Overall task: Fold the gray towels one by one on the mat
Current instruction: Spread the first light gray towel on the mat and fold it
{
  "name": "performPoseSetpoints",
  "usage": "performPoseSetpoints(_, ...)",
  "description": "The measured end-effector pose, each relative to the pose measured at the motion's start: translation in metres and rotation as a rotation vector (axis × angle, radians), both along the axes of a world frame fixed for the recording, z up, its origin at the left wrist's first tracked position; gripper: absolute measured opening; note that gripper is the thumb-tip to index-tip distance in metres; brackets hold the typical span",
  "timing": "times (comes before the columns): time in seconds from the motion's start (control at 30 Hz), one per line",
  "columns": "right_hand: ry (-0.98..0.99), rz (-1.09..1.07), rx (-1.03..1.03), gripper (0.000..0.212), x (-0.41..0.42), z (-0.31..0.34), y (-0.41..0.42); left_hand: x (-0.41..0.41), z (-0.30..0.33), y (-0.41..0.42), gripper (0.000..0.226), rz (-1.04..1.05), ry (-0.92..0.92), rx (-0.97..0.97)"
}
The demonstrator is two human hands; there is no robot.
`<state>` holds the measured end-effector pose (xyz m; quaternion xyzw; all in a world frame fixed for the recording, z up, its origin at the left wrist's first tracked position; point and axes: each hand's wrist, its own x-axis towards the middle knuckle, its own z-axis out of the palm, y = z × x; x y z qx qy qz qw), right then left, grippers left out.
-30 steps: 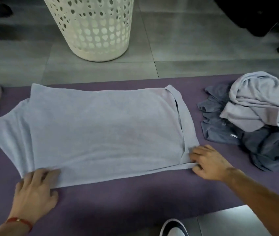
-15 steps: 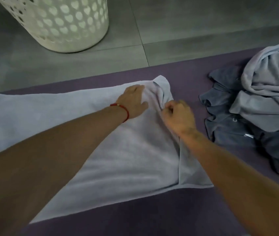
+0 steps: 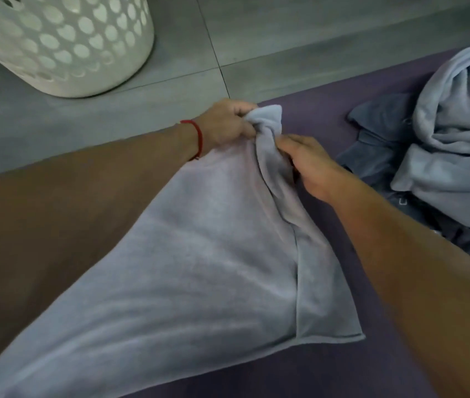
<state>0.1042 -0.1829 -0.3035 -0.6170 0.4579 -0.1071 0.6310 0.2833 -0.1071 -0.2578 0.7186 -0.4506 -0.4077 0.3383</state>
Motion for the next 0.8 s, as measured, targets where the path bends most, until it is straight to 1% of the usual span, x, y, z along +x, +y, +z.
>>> performPoseSetpoints(0.03,-0.026,-0.019,-0.065,0.029,-0.004,0.004,-0.003,0.004,0.004,-0.003,0.023,-0.015,0.004,0.014)
performPoseSetpoints(0.07,-0.041,-0.075,-0.191,0.027,-0.008,0.008,-0.007,0.007,0.007,-0.007,0.025,-0.035,-0.026,0.022)
performPoseSetpoints(0.1,-0.029,-0.158,-0.348,0.023,-0.011,0.01,-0.012,0.009,0.007,-0.013,0.027,-0.038,-0.114,0.014)
performPoseSetpoints(0.13,0.04,-0.224,-0.514,0.02,-0.013,0.012,-0.016,0.009,0.004,-0.019,0.031,-0.006,-0.261,-0.002)
performPoseSetpoints(0.17,0.162,-0.238,-0.649,0.02,-0.013,0.012,-0.018,0.007,-0.001,-0.024,0.036,0.066,-0.437,-0.01)
performPoseSetpoints(0.2,0.301,-0.199,-0.709,0.026,-0.012,0.009,-0.019,0.001,-0.004,-0.025,0.042,0.14,-0.601,0.012)
performPoseSetpoints(0.23,0.42,-0.132,-0.698,0.033,-0.012,0.001,-0.018,-0.009,-0.007,-0.021,0.047,0.17,-0.738,0.05)
performPoseSetpoints(0.27,0.479,-0.067,-0.664,0.038,-0.015,-0.004,-0.014,-0.021,-0.012,-0.012,0.05,0.137,-0.826,0.089)
performPoseSetpoints(0.3,0.501,-0.008,-0.662,0.04,-0.019,-0.008,-0.006,-0.035,-0.015,0.004,0.051,0.066,-0.87,0.108)
performPoseSetpoints(0.37,0.465,0.065,-0.748,0.035,-0.037,-0.012,0.016,-0.059,-0.023,0.046,0.053,-0.11,-0.918,0.066)
performPoseSetpoints(0.43,0.467,0.036,-0.793,0.029,-0.063,-0.01,0.049,-0.078,-0.031,0.098,0.055,-0.24,-0.987,0.008)
performPoseSetpoints(0.5,0.521,-0.01,-0.757,0.027,-0.095,-0.007,0.09,-0.099,-0.037,0.148,0.059,-0.362,-1.069,-0.023)
performPoseSetpoints(0.57,0.638,-0.037,-0.714,0.029,-0.127,-0.001,0.129,-0.121,-0.043,0.191,0.062,-0.488,-1.083,-0.074)
performPoseSetpoints(0.63,0.739,-0.061,-0.644,0.034,-0.155,0.002,0.156,-0.143,-0.052,0.225,0.065,-0.577,-1.032,-0.13)
performPoseSetpoints(0.67,0.763,-0.066,-0.575,0.037,-0.166,0.002,0.164,-0.153,-0.056,0.238,0.069,-0.61,-1.004,-0.12)
performPoseSetpoints(0.73,0.743,-0.061,-0.417,0.041,-0.183,0.002,0.176,-0.172,-0.065,0.26,0.076,-0.661,-0.978,-0.031)
performPoseSetpoints(0.8,0.701,-0.036,-0.344,0.038,-0.192,0.003,0.182,-0.185,-0.073,0.273,0.081,-0.636,-0.953,0.056)
